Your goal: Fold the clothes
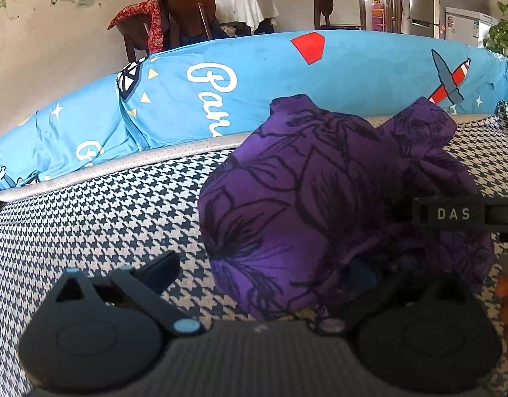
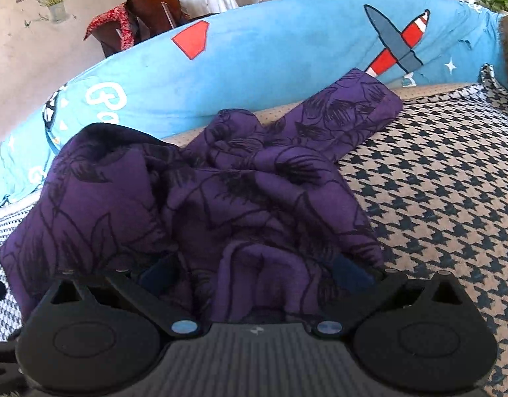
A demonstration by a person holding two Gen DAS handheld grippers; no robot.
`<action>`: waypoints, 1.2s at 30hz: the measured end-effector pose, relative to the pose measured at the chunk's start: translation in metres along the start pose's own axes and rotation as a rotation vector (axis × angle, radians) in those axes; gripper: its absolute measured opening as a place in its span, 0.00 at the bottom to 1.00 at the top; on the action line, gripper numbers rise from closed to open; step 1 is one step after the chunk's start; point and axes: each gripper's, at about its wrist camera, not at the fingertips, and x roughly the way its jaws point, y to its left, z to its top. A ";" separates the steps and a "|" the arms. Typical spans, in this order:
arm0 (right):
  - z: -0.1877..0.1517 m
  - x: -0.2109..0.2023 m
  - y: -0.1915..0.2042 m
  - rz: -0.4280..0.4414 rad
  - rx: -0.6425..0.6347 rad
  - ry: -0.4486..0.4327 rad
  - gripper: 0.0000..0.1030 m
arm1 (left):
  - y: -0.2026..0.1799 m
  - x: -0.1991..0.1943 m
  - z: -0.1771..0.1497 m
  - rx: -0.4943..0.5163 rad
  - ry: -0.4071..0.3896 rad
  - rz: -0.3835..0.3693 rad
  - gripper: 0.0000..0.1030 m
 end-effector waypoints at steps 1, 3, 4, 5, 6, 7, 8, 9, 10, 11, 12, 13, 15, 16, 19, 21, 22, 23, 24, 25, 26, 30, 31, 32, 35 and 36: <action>0.000 0.000 -0.001 -0.007 0.002 0.004 1.00 | 0.000 -0.001 0.000 -0.002 -0.001 -0.001 1.00; 0.000 0.001 -0.004 -0.010 0.010 0.011 1.00 | -0.001 -0.003 0.002 -0.005 -0.007 -0.001 1.00; 0.000 0.000 -0.005 -0.009 0.012 0.013 1.00 | -0.001 -0.004 0.002 -0.008 -0.011 -0.002 1.00; -0.001 0.000 -0.005 -0.010 0.008 0.013 1.00 | 0.000 -0.005 0.003 -0.014 -0.014 -0.004 1.00; -0.001 0.000 -0.005 -0.011 0.004 0.014 1.00 | 0.000 -0.006 0.003 -0.022 -0.015 -0.008 1.00; -0.001 -0.001 -0.005 -0.011 0.001 0.014 1.00 | 0.001 -0.007 0.004 -0.031 -0.018 -0.013 1.00; -0.001 -0.001 -0.005 -0.011 -0.001 0.014 1.00 | 0.002 -0.007 0.005 -0.039 -0.020 -0.018 1.00; -0.001 -0.002 -0.005 -0.011 -0.004 0.015 1.00 | 0.003 -0.008 0.005 -0.047 -0.023 -0.023 1.00; -0.001 -0.004 -0.006 -0.008 -0.004 0.012 1.00 | 0.004 -0.010 0.006 -0.055 -0.029 -0.028 1.00; 0.000 -0.005 -0.006 -0.004 -0.005 0.009 1.00 | 0.005 -0.012 0.007 -0.061 -0.040 -0.033 1.00; 0.000 -0.007 -0.007 -0.001 -0.005 0.006 1.00 | 0.006 -0.015 0.009 -0.066 -0.051 -0.037 1.00; 0.000 -0.009 -0.008 0.003 -0.006 0.003 1.00 | 0.008 -0.018 0.010 -0.073 -0.063 -0.041 1.00; 0.002 -0.014 -0.010 -0.008 -0.007 -0.007 1.00 | 0.010 -0.024 0.012 -0.086 -0.090 -0.049 1.00; 0.003 -0.017 -0.012 -0.014 -0.008 -0.012 1.00 | 0.012 -0.027 0.013 -0.093 -0.100 -0.053 1.00; 0.003 -0.023 -0.017 -0.022 0.004 -0.017 1.00 | 0.013 -0.031 0.016 -0.112 -0.105 -0.062 1.00; 0.002 -0.027 -0.020 -0.039 0.008 -0.012 1.00 | 0.012 -0.033 0.018 -0.118 -0.108 -0.074 1.00; 0.002 -0.028 -0.022 -0.047 0.009 -0.009 1.00 | 0.010 -0.035 0.018 -0.120 -0.111 -0.082 1.00; 0.002 -0.029 -0.023 -0.058 0.005 -0.004 1.00 | 0.009 -0.037 0.019 -0.118 -0.119 -0.092 1.00; 0.002 -0.030 -0.025 -0.064 0.004 -0.001 1.00 | 0.006 -0.040 0.020 -0.114 -0.128 -0.100 1.00; 0.002 -0.030 -0.027 -0.069 0.002 0.001 1.00 | 0.004 -0.043 0.020 -0.109 -0.136 -0.107 1.00; 0.002 -0.031 -0.029 -0.068 0.006 0.001 1.00 | 0.001 -0.045 0.020 -0.101 -0.143 -0.113 1.00; 0.003 -0.034 -0.037 -0.058 0.023 0.001 1.00 | -0.011 -0.049 0.019 -0.075 -0.151 -0.126 1.00; 0.003 -0.036 -0.038 -0.058 0.025 -0.003 1.00 | -0.013 -0.047 0.018 -0.073 -0.145 -0.126 1.00; 0.003 -0.037 -0.039 -0.059 0.025 -0.006 1.00 | -0.015 -0.045 0.018 -0.072 -0.137 -0.125 1.00; 0.003 -0.041 -0.042 -0.078 0.028 -0.014 1.00 | -0.018 -0.038 0.017 -0.071 -0.116 -0.114 1.00; 0.003 -0.042 -0.044 -0.080 0.032 -0.015 1.00 | -0.019 -0.036 0.017 -0.073 -0.109 -0.108 1.00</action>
